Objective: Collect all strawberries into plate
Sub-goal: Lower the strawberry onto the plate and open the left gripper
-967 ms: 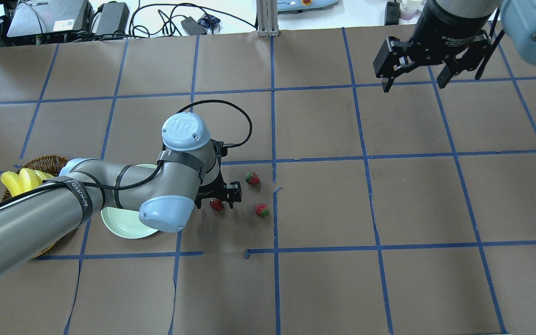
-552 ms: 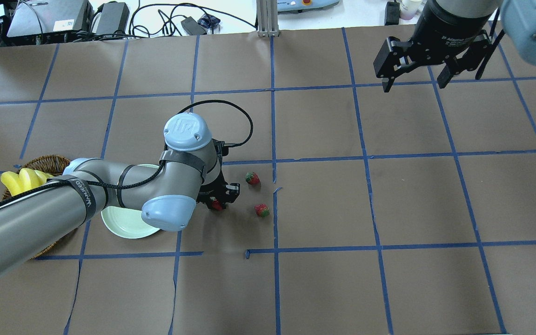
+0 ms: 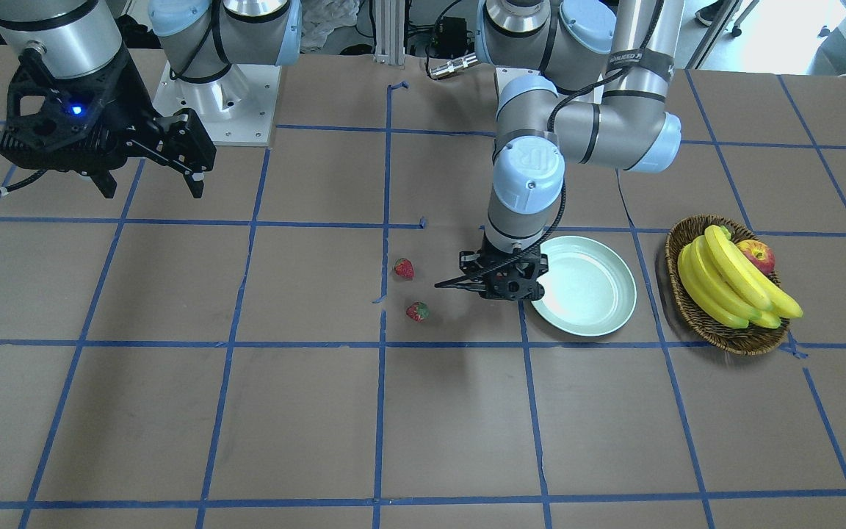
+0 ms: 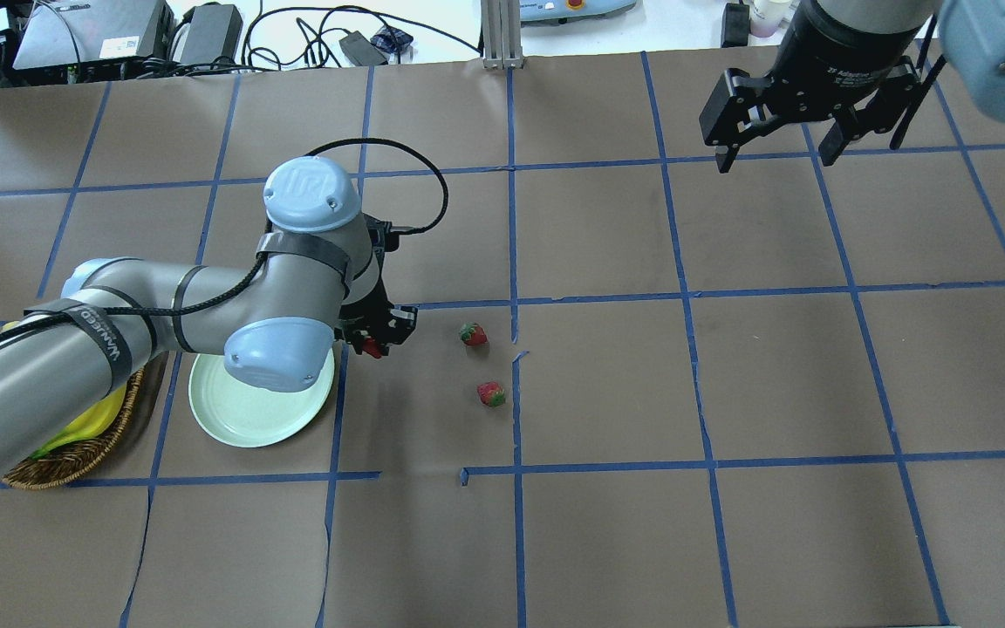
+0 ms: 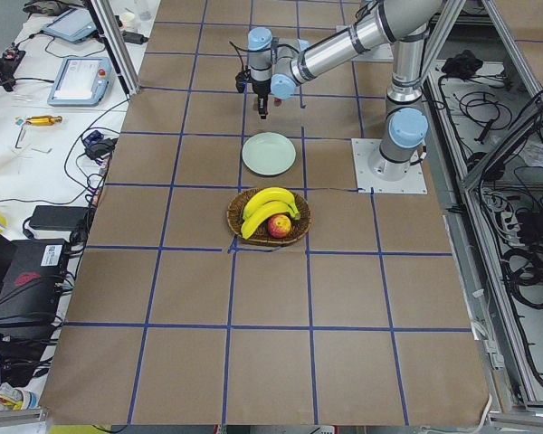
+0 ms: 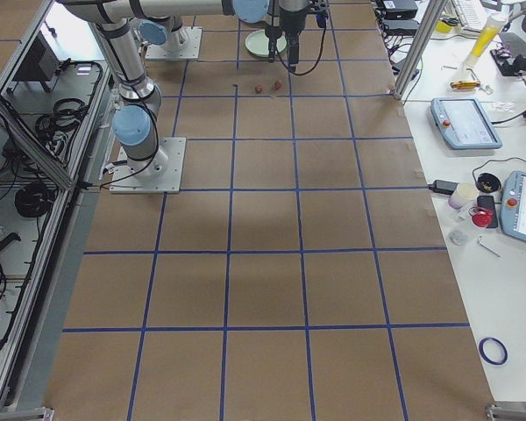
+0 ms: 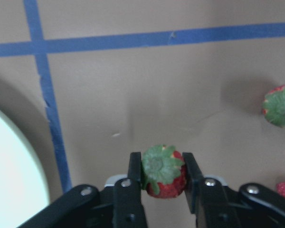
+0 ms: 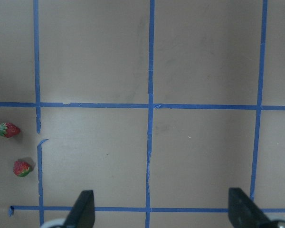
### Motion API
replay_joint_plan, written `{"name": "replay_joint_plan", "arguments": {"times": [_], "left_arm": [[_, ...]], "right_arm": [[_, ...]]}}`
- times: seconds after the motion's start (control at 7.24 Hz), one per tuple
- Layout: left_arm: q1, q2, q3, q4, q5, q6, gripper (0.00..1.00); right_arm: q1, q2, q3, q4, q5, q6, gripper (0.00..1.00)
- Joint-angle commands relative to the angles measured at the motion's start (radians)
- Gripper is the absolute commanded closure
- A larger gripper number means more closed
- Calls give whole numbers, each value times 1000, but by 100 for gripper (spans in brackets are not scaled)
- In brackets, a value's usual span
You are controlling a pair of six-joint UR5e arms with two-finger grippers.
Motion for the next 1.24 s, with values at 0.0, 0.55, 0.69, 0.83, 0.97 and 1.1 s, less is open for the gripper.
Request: {"name": "replay_joint_plan", "arguments": {"times": [0.0,0.55,0.69,0.83,0.97,1.1], "left_arm": [[171,51,-37,-91,39,176,74],[113,62,-39,-70,-47,34,0],[32,39,31,-69,-91,-143,0],[-45,-3,84,-47,-140,-253,0],[-106,-60,106,20,-136,-397,0],[-154,-118,110,146,-136,-476,1]], "right_arm": [[0,0,0,0,-5,0,0],[0,0,0,-2,4,0,0],[0,0,0,0,6,0,0],[0,0,0,0,6,0,0],[0,0,0,0,6,0,0],[0,0,-2,-2,6,2,0]]}}
